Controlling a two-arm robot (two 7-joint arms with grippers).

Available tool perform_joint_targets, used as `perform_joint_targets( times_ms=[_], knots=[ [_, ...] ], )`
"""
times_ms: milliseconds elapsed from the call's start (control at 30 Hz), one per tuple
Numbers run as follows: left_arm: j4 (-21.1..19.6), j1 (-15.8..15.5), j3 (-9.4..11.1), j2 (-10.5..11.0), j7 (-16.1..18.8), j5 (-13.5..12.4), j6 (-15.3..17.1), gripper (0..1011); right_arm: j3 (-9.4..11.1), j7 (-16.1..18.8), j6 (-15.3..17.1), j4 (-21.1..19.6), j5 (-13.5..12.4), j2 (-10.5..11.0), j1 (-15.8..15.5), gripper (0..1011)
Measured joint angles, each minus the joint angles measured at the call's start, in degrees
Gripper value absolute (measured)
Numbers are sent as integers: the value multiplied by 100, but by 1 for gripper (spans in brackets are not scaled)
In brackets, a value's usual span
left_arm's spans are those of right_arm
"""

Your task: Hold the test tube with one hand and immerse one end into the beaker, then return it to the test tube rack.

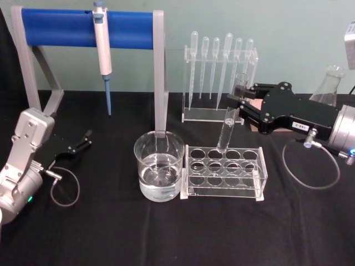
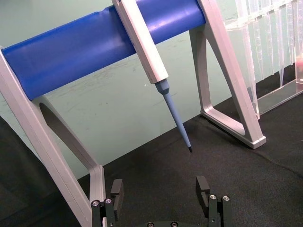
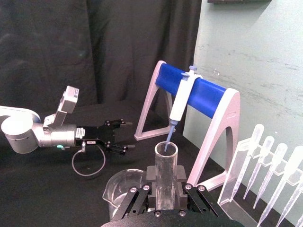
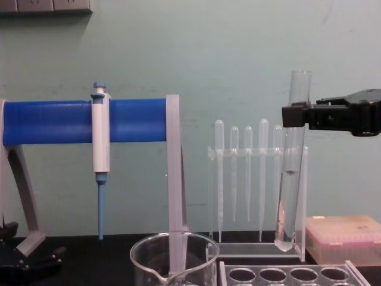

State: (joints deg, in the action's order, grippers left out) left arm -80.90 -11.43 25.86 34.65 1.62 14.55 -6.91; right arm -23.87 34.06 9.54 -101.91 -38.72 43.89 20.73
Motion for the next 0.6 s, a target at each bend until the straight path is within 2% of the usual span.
perform_joint_targets(
  times_ms=[600],
  knots=[
    [0,0,0,0,0,0,0,1000,-1,3,-2,0,6,0,-3,241]
  ],
)
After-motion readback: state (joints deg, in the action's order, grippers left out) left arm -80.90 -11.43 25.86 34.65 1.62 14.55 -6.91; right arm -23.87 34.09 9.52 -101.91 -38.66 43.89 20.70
